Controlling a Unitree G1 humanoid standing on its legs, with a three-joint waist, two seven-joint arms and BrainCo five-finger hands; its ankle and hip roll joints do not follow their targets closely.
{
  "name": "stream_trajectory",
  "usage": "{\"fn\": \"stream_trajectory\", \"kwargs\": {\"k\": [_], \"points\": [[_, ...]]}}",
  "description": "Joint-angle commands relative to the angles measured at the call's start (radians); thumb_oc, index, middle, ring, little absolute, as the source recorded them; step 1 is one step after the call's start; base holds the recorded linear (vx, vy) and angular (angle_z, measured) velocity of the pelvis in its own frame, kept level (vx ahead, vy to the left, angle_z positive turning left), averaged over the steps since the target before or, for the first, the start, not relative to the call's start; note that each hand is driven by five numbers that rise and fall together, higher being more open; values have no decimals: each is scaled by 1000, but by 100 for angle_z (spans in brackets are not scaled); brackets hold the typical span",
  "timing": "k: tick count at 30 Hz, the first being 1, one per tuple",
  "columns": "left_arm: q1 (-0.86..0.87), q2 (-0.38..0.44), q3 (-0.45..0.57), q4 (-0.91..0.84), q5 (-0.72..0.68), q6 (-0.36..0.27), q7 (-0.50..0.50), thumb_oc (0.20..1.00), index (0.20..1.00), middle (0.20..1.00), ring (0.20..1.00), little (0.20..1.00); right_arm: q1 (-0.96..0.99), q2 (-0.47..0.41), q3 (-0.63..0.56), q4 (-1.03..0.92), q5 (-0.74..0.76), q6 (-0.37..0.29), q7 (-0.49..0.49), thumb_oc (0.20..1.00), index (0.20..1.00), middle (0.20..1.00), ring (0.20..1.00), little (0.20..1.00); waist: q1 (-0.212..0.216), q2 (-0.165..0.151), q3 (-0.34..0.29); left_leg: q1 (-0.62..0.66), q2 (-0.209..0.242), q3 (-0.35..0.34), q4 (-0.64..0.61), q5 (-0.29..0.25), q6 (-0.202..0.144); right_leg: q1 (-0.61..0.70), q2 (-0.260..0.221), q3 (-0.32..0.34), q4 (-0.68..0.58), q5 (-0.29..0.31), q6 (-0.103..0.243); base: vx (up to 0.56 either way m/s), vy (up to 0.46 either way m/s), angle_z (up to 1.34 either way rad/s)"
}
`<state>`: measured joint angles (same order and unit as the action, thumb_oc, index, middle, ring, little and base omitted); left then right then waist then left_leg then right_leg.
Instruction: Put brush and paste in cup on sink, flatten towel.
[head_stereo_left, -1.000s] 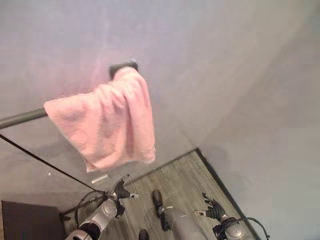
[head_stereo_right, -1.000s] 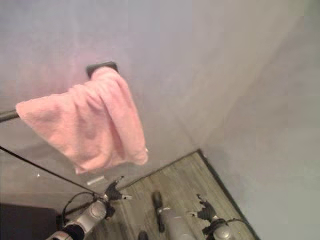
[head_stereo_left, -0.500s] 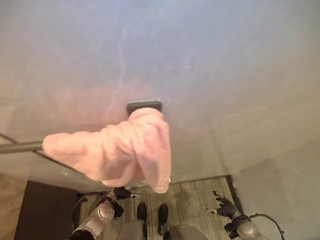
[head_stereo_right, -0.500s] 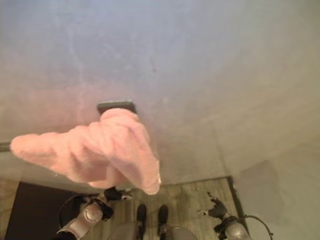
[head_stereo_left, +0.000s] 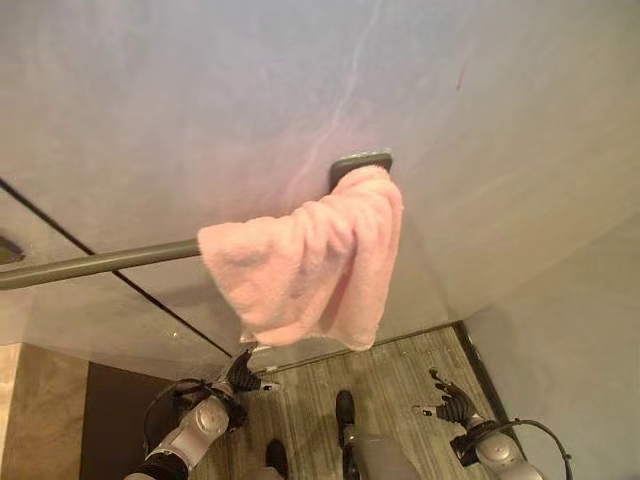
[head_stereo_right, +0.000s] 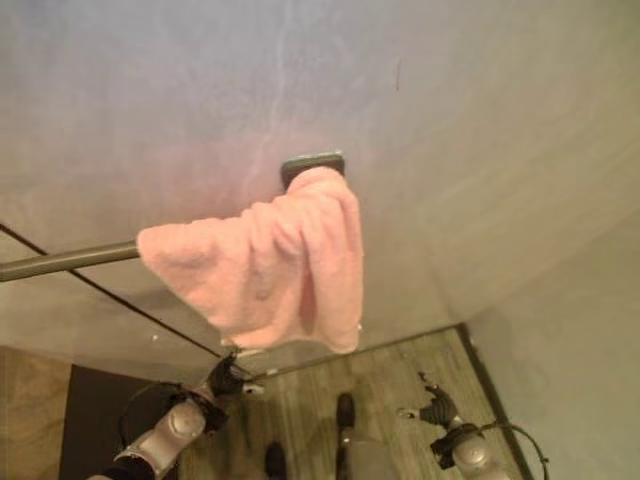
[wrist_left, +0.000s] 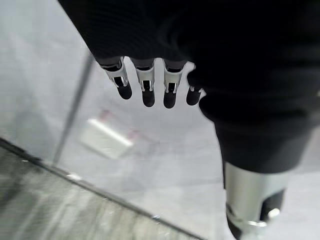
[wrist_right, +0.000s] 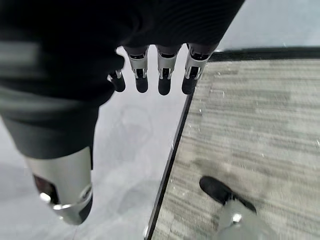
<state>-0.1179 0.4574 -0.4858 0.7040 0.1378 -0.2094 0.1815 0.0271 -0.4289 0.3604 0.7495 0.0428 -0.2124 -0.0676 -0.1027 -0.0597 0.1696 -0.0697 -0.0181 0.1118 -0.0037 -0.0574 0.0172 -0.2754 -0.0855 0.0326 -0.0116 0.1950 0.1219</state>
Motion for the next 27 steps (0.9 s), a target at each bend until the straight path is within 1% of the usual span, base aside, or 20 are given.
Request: {"fn": "stream_trajectory", "kwargs": {"k": [1, 2, 3, 4, 6, 7, 10, 11, 12, 14, 15, 19, 23, 27], "points": [[-39, 42, -4, -29, 41, -46, 23, 1000, 1000, 1000, 1000, 1000, -48, 3, 14, -71, 6, -23, -12, 1000, 1000, 1000, 1000, 1000, 25, -2, 4, -59, 29, -46, 102, -13, -20, 16, -24, 48, 93, -79, 22, -212, -42, 18], [-37, 46, -2, -31, 43, -43, 26, 1000, 1000, 1000, 1000, 1000, -52, 3, 17, -76, 0, -23, -12, 1000, 1000, 1000, 1000, 1000, 43, 1, 7, -64, 43, -31, 100, -10, -22, 39, -45, -15, 96, -98, 17, -303, -59, 18], [-27, 51, 6, -38, 45, -38, 28, 1000, 1000, 1000, 1000, 1000, -56, 2, 25, -84, -6, -21, -7, 1000, 1000, 1000, 1000, 1000, 59, 4, 3, -74, 55, -9, 77, 19, -26, 67, -64, -94, 117, -127, 10, -208, -46, -6], [-10, 54, 17, -48, 43, -36, 24, 1000, 1000, 1000, 1000, 1000, -52, 1, 27, -91, -3, -21, 3, 1000, 1000, 1000, 1000, 1000, 68, 0, -5, -74, 57, 4, 61, 33, -32, 105, -67, -110, 123, -144, 11, -161, -58, -37], [31, 60, 40, -61, 37, -39, 17, 1000, 1000, 1000, 1000, 1000, -28, -3, 24, -111, 18, -28, 35, 1000, 1000, 1000, 1000, 1000, 83, -17, -26, -69, 60, 9, 50, 43, -42, 135, -79, -97, 97, -128, 27, -83, -101, -47], [49, 61, 52, -70, 29, -40, 16, 1000, 1000, 1000, 1000, 1000, -20, -6, 19, -117, 35, -32, 45, 1000, 1000, 1000, 1000, 1000, 89, -22, -28, -68, 72, 9, 47, 51, -46, 130, -86, -101, 89, -118, 33, -76, -143, -29], [81, 65, 75, -79, 26, -42, 11, 1000, 1000, 1000, 1000, 1000, -5, -12, 0, -110, 55, -35, 41, 1000, 1000, 1000, 1000, 1000, 97, -32, -37, -70, 78, 12, 31, 66, -55, 137, -86, -103, 50, -123, 35, -59, -137, -22], [109, 55, 97, -60, 23, -43, 7, 1000, 1000, 1000, 1000, 1000, 2, -10, -24, -92, 68, -40, 37, 1000, 1000, 1000, 1000, 1000, 94, -33, -44, -67, 82, 2, 10, 82, -61, 139, -73, -84, 34, -131, 35, -12, -92, -10], [110, 55, 98, -60, 23, -43, 7, 1000, 1000, 1000, 1000, 1000, 3, -10, -23, -93, 68, -41, 38, 1000, 1000, 1000, 1000, 1000, 93, -32, -44, -66, 82, 2, 8, 83, -61, 139, -73, -84, 34, -131, 34, -7, -184, -2], [151, 24, 153, -21, -8, -26, 14, 1000, 1000, 1000, 1000, 1000, 18, -1, -72, -77, 94, -40, 20, 1000, 1000, 1000, 1000, 1000, 96, -28, -55, -57, 90, -11, -9, 100, -70, 154, -67, -111, 23, -135, 30, -8, -161, 1], [148, 10, 158, 18, -15, -22, 26, 1000, 1000, 1000, 1000, 1000, 17, 6, -83, -74, 111, -40, 12, 1000, 1000, 1000, 1000, 1000, 95, -24, -52, -58, 96, -17, -13, 118, -78, 158, -63, -119, 21, -136, 27, -43, -119, 15], [150, -38, 174, 127, -21, -12, 45, 1000, 1000, 1000, 1000, 1000, 17, 18, -127, -69, 150, -39, -11, 1000, 1000, 1000, 1000, 1000, 92, -12, -66, -36, 109, -29, -53, 136, -88, 182, -52, -148, 5, -143, 20, 9, -74, 25], [184, -25, 196, 115, -29, -17, 35, 1000, 1000, 1000, 1000, 1000, 37, 3, -166, -126, 216, -51, 10, 1000, 1000, 1000, 1000, 1000, 95, 0, -78, -19, 124, -39, -82, 154, -102, 201, -45, -171, 7, -156, 16, 27, -34, 14], [215, 23, 231, 62, -40, -28, 17, 1000, 1000, 1000, 1000, 1000, 52, -29, -203, -193, 329, -64, 65, 1000, 1000, 1000, 1000, 1000, 104, 3, -82, -30, 133, -54, -84, 163, -119, 214, -46, -204, 4, -162, 15, 5, -23, 9]]}}
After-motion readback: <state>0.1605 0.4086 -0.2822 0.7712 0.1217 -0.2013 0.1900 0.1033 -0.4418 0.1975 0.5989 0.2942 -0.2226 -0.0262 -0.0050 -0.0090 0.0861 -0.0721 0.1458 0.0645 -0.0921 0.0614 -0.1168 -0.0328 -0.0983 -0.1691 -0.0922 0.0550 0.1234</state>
